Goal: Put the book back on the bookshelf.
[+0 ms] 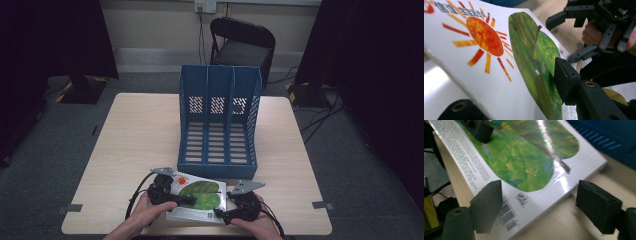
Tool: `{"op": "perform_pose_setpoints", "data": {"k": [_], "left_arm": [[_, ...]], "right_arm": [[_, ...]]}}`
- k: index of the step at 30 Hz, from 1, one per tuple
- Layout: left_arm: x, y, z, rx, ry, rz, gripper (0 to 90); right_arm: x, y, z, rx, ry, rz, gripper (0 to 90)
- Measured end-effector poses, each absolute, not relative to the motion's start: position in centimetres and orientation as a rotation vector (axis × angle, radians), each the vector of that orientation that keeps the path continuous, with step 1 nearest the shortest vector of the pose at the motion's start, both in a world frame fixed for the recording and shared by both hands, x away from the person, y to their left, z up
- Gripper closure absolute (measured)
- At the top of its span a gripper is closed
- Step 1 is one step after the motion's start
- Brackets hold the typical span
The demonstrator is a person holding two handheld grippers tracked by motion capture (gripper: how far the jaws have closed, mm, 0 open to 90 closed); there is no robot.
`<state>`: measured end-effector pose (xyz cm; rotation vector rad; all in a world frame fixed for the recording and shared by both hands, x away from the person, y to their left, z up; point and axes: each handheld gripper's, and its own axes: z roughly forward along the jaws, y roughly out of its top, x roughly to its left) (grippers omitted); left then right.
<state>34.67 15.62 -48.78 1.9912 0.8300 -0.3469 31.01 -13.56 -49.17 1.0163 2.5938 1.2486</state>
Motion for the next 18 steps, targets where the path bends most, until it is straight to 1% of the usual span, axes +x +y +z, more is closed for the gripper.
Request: {"op": "perform_pose_setpoints", "data": {"k": [7, 12, 18], "left_arm": [[34.3, 15.4, -48.4, 2.013, 0.799, -0.306, 63.9], [33.9, 15.1, -47.9, 2.033, 0.738, -0.263, 65.3], [33.5, 14.8, -47.5, 2.045, 0.676, -0.228, 66.7]], "right_arm": [[31.5, -14.1, -49.0, 1.055, 2.584, 1.237, 19.7], [31.9, -14.6, -49.0, 1.099, 2.579, 1.216, 20.0], [32.2, -15.1, -48.9, 1.141, 2.569, 1.233, 18.2]]}}
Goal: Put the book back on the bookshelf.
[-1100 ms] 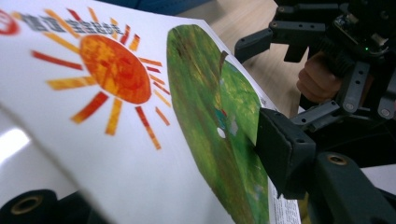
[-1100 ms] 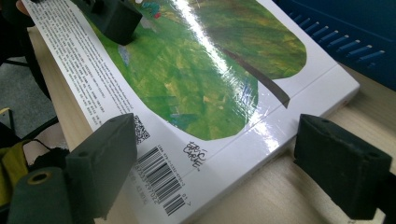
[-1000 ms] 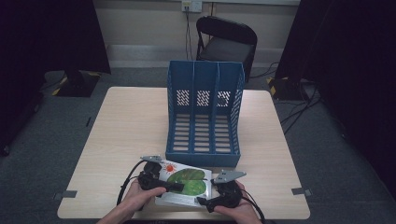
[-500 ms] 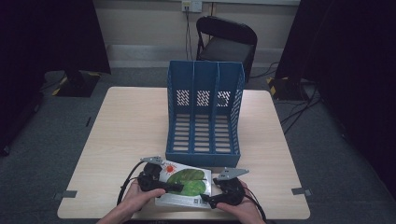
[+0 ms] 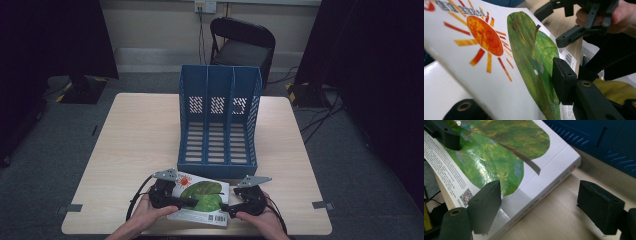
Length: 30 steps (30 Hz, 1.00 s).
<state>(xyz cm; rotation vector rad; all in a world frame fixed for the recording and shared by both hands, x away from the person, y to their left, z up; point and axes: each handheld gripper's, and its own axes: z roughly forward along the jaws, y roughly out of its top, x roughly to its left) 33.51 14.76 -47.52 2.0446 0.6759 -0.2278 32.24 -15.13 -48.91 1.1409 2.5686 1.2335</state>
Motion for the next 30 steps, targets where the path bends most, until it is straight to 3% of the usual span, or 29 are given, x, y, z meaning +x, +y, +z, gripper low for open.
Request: {"op": "perform_pose_setpoints", "data": {"k": [13, 21, 30], "left_arm": [[32.8, 14.3, -46.9, 2.059, 0.586, -0.187, 68.1], [32.8, 14.3, -46.9, 2.061, 0.577, -0.190, 68.6], [32.9, 14.3, -47.0, 2.052, 0.580, -0.187, 68.9]], "right_arm": [[32.9, -15.6, -49.5, 1.259, 2.614, 1.352, 12.9], [32.5, -15.8, -48.9, 1.246, 2.609, 1.406, 29.5], [32.3, -16.1, -48.3, 1.230, 2.577, 1.403, 34.6]]}}
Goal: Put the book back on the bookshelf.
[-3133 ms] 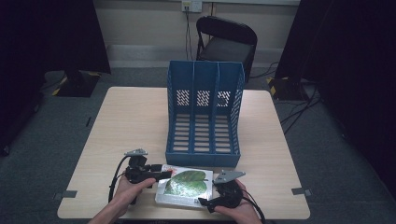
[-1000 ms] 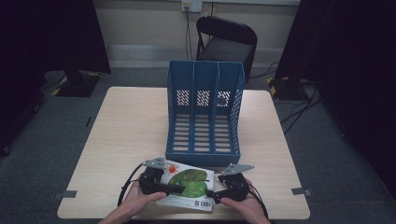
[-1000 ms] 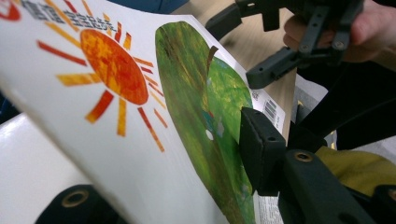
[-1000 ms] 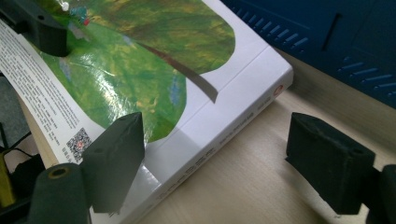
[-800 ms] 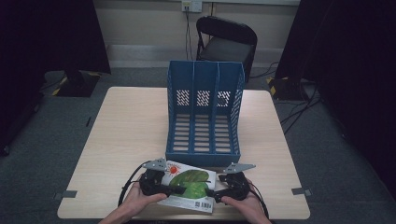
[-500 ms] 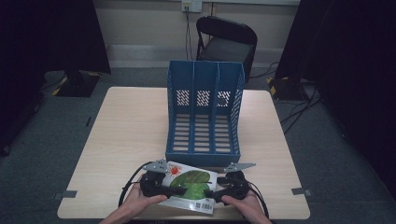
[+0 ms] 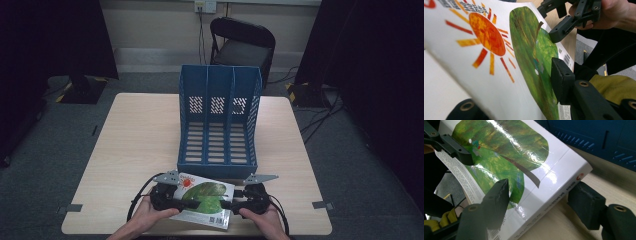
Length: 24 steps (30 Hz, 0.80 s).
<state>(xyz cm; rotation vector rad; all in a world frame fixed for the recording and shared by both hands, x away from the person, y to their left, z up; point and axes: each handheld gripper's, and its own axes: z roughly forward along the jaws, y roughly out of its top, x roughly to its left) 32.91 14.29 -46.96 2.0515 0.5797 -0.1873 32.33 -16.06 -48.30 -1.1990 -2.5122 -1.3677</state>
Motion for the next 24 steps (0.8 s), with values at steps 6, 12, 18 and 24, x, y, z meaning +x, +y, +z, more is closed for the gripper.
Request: {"op": "perform_pose_setpoints", "data": {"k": [6, 12, 18, 24], "left_arm": [[32.7, 14.1, -46.9, 2.061, 0.551, -0.192, 68.3], [32.9, 14.4, -46.9, 2.070, 0.568, -0.175, 67.7], [33.0, 14.5, -46.9, 2.069, 0.559, -0.166, 66.9], [33.0, 14.6, -47.0, 2.074, 0.536, -0.162, 65.9]], "right_arm": [[31.9, -16.6, -47.1, -1.158, -2.525, -1.485, 46.3], [31.4, -17.1, -46.3, -1.126, -2.513, -1.558, 51.5], [30.9, -17.6, -45.8, -1.062, -2.488, -1.619, 52.8], [30.7, -17.2, -46.0, -0.970, -2.501, -1.566, 53.6]]}}
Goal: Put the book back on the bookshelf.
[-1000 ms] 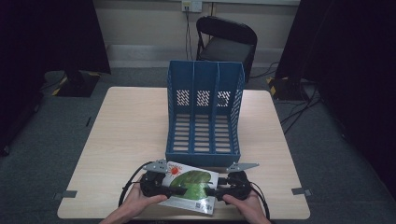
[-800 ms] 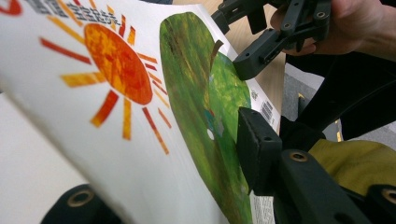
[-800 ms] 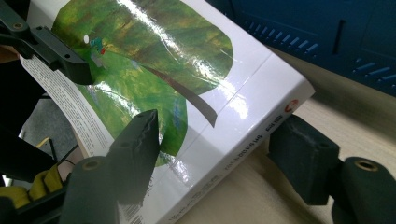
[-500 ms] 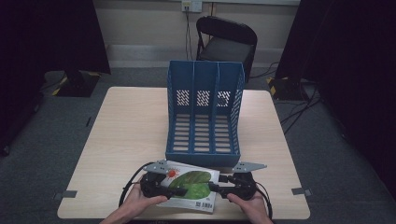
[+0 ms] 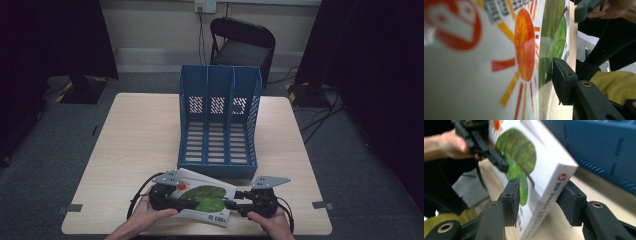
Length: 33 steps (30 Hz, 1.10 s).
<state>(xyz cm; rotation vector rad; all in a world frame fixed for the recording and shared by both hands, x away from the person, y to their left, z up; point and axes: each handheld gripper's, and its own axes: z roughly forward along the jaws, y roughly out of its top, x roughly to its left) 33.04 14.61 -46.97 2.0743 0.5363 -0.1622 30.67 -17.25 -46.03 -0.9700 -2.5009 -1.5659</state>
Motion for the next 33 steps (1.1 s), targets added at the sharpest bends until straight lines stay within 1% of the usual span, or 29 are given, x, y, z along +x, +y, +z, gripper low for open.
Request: {"op": "perform_pose_setpoints", "data": {"k": [3, 5, 8, 11, 12, 15, 16, 18, 20, 23, 28, 33], "left_arm": [[33.1, 14.6, -47.0, 2.074, 0.535, -0.163, 65.8], [33.1, 14.6, -47.0, 2.075, 0.536, -0.162, 65.6], [33.1, 14.7, -46.9, 2.075, 0.541, -0.159, 65.1], [33.1, 14.9, -46.8, 2.060, 0.572, -0.132, 61.1], [33.1, 15.0, -46.8, 2.059, 0.583, -0.125, 58.8], [33.3, 15.3, -46.9, 2.068, 0.607, -0.100, 57.0], [33.3, 15.4, -46.8, 2.066, 0.612, -0.093, 54.4], [33.3, 15.5, -46.7, 2.064, 0.618, -0.086, 53.4], [33.4, 15.8, -46.7, 2.062, 0.628, -0.076, 50.1], [33.4, 16.3, -46.6, 2.055, 0.653, -0.039, 50.2], [33.5, 16.8, -46.7, 2.056, 0.675, -0.021, 52.8], [33.5, 16.1, -46.9, 2.086, 0.655, -0.022, 52.2]], "right_arm": [[30.9, -16.7, -46.5, -0.978, -2.510, -1.523, 57.8], [31.1, -15.8, -46.9, -0.970, -2.541, -1.463, 56.9], [31.0, -15.5, -46.9, -0.978, -2.561, -1.453, 56.6], [30.9, -15.7, -46.6, -0.971, -2.566, -1.474, 58.9], [30.8, -15.8, -46.2, -0.955, -2.593, -1.498, 61.9], [30.6, -15.8, -45.9, -0.948, -2.615, -1.521, 64.2], [30.4, -15.8, -45.8, -0.942, -2.639, -1.534, 65.0], [30.4, -15.9, -45.7, -0.939, -2.641, -1.535, 65.6], [30.3, -16.0, -45.6, -0.936, -2.647, -1.537, 67.5], [30.3, -16.1, -45.6, -0.931, -2.644, -1.535, 68.8], [30.0, -16.2, -45.6, -0.913, -2.618, -1.549, 69.4], [29.9, -15.3, -45.8, -0.892, -2.609, -1.555, 62.3]]}}
